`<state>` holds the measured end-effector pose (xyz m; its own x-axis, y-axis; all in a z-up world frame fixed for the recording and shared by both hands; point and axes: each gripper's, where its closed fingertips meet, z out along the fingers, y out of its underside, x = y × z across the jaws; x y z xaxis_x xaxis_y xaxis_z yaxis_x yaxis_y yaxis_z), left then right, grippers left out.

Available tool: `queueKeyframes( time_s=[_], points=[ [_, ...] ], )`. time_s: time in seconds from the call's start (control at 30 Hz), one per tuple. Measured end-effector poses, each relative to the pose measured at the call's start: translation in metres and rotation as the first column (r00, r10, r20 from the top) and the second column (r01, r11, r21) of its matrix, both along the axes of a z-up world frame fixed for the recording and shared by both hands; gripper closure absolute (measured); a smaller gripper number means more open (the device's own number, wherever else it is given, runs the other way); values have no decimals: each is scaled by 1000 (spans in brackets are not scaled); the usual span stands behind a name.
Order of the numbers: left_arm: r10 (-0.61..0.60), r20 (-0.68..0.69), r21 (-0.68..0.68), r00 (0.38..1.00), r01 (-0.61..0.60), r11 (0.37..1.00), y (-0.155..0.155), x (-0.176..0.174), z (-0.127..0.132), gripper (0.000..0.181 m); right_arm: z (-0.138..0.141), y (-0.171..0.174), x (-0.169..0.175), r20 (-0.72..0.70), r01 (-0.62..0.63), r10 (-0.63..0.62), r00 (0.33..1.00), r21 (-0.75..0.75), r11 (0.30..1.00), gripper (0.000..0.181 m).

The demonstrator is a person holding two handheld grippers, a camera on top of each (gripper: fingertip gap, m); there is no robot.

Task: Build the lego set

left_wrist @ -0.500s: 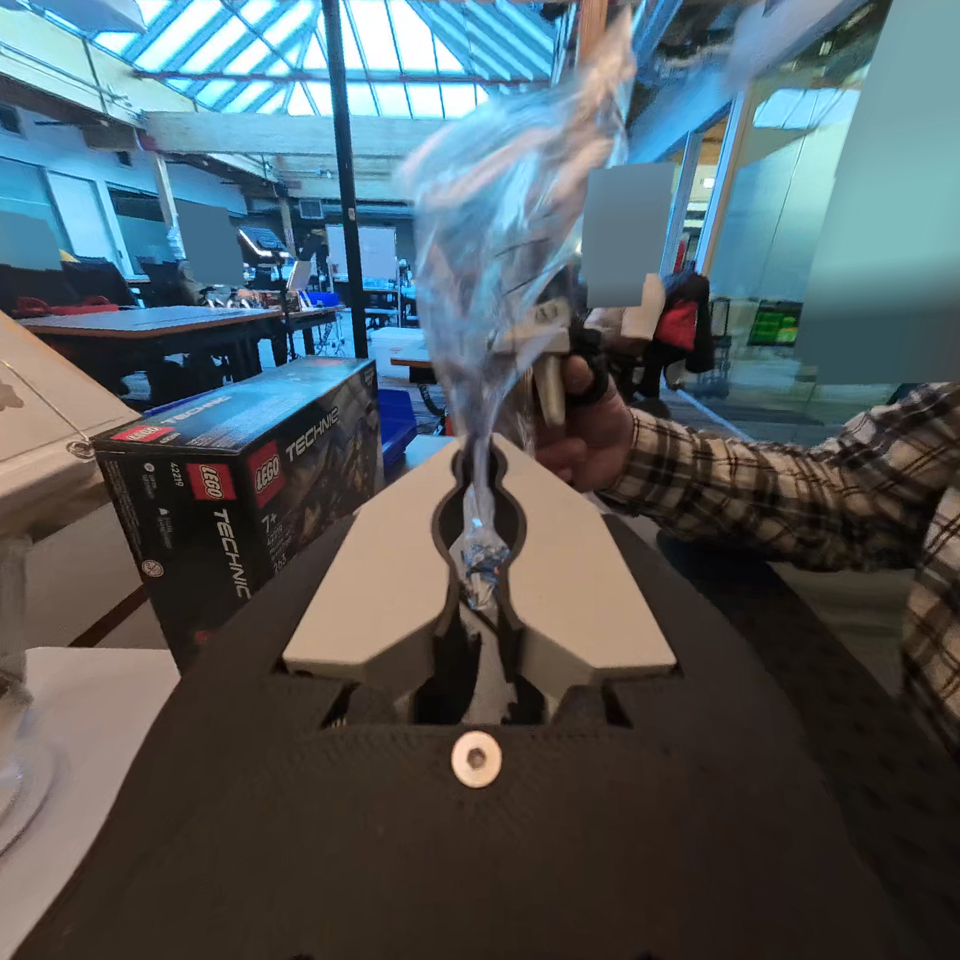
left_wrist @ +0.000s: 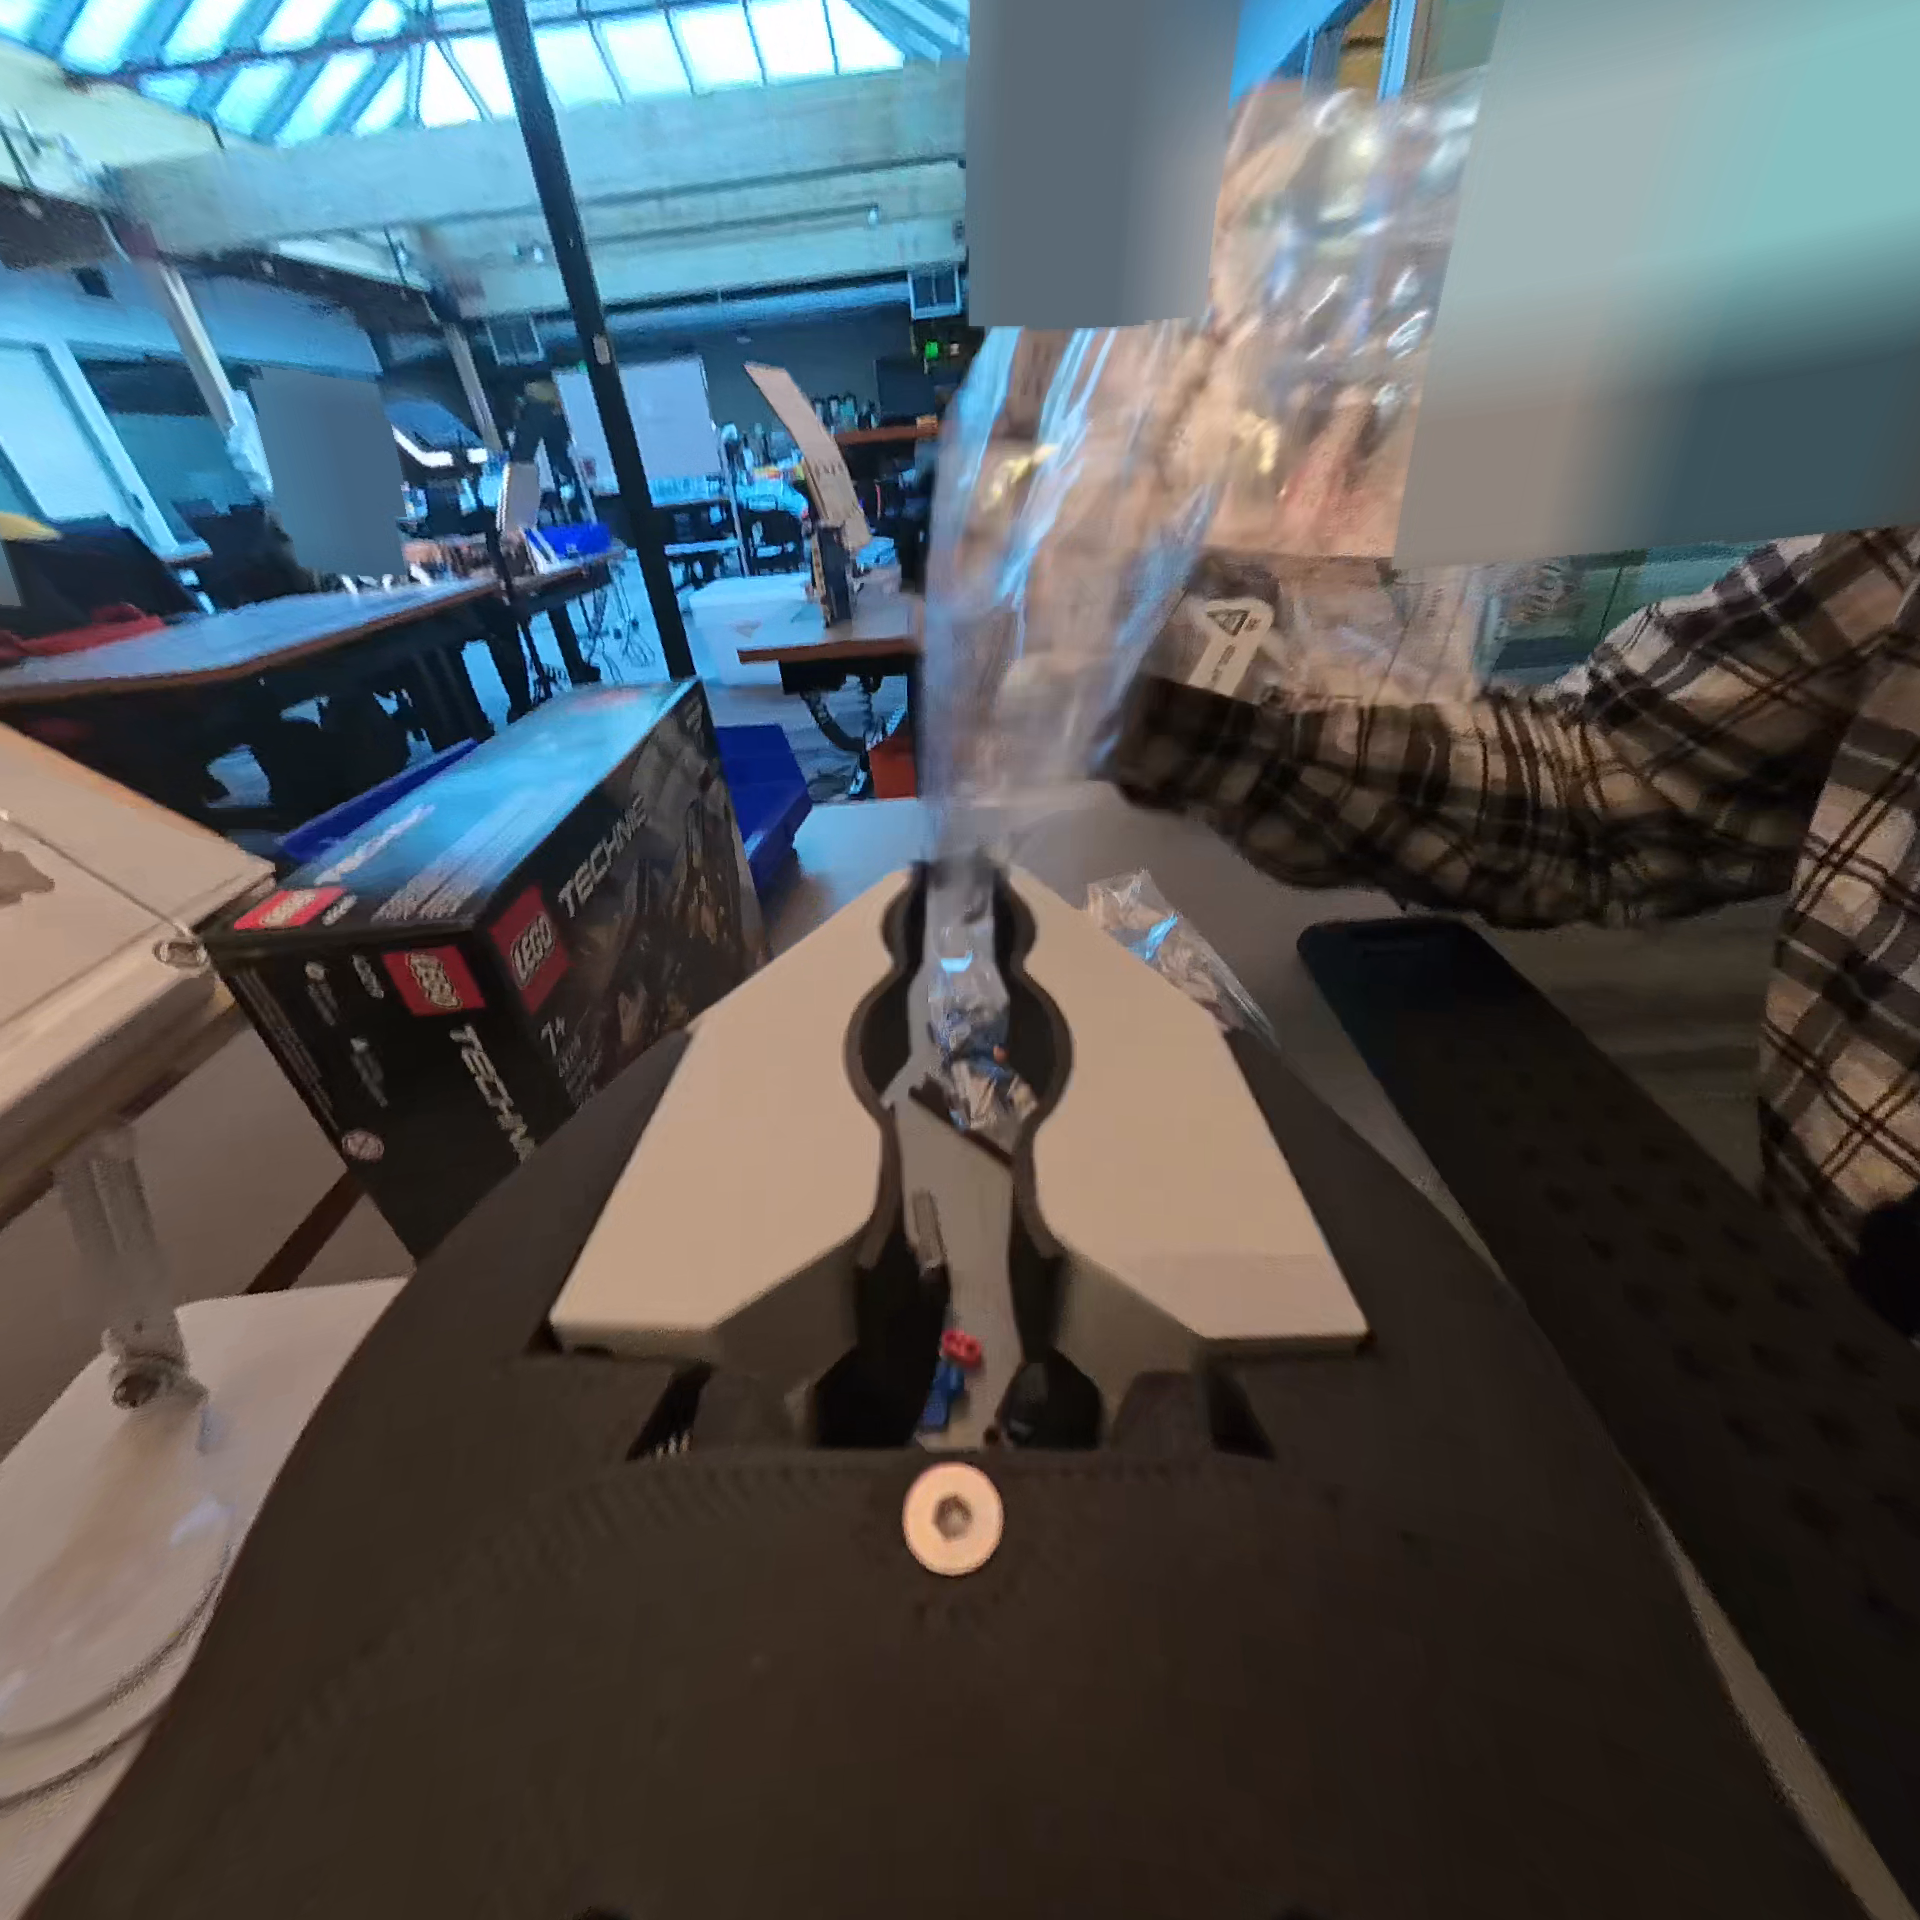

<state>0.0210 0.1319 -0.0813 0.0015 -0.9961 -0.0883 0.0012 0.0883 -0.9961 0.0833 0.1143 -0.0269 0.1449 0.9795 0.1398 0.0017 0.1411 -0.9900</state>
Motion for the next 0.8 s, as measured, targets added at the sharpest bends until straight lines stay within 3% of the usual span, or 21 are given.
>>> queueKeyframes(
  time_s=[0.07,0.1,0.13,0.23,0.33,0.4,0.47,0.5,0.53,0.57,0.6,0.63,0.7,0.77,0.8],
  points=[
    [29,-32,-10,999,-29,1000,7,-5,-9,152,-1,5,-4,144,32,-36,989,29,999,181],
    [53,-50,-44,997,-55,998,13,-8,-13,129,-5,9,-4,248,60,-71,966,52,997,181],
    [53,-80,-75,995,-59,995,16,-12,-20,117,-10,13,-4,359,82,-104,927,75,994,181],
    [73,-118,-112,990,-86,990,25,-26,-31,119,-17,18,-6,613,76,-159,774,160,984,181],
    [83,-100,-140,992,-97,985,33,-31,-30,124,-37,23,-11,824,22,-167,542,184,983,181],
    [78,-114,-131,990,-93,987,33,-29,-33,124,-47,28,-14,896,9,-150,417,161,987,181],
    [70,-130,-133,989,-88,987,32,-25,-38,126,-67,30,-10,962,-26,-130,239,140,990,181],
    [61,-139,-141,988,-81,987,31,-23,-42,127,-70,27,-15,970,-53,-109,216,124,991,181],
    [60,-152,-142,987,-82,986,31,-21,-45,127,-68,26,-25,967,-51,-85,240,100,994,181],
    [70,-160,-136,985,-92,986,32,-20,-49,127,-70,31,-26,972,-33,-93,214,102,994,181],
    [67,-169,-138,983,-91,986,32,-18,-52,127,-76,36,-20,984,-31,-101,145,106,994,181],
    [55,-181,-144,982,-82,986,30,-17,-56,127,-79,36,-20,988,-41,-85,129,91,995,181],
    [48,-189,-147,981,-77,986,30,-15,-60,127,-76,31,-37,978,-39,-23,206,31,999,181],
    [40,-210,-154,977,-74,985,31,-12,-65,127,-94,40,-25,996,-38,-30,79,33,999,181],
    [40,-216,-153,976,-74,985,31,-12,-66,127,-93,42,-26,996,-28,-31,89,34,999,181]
  ],
)
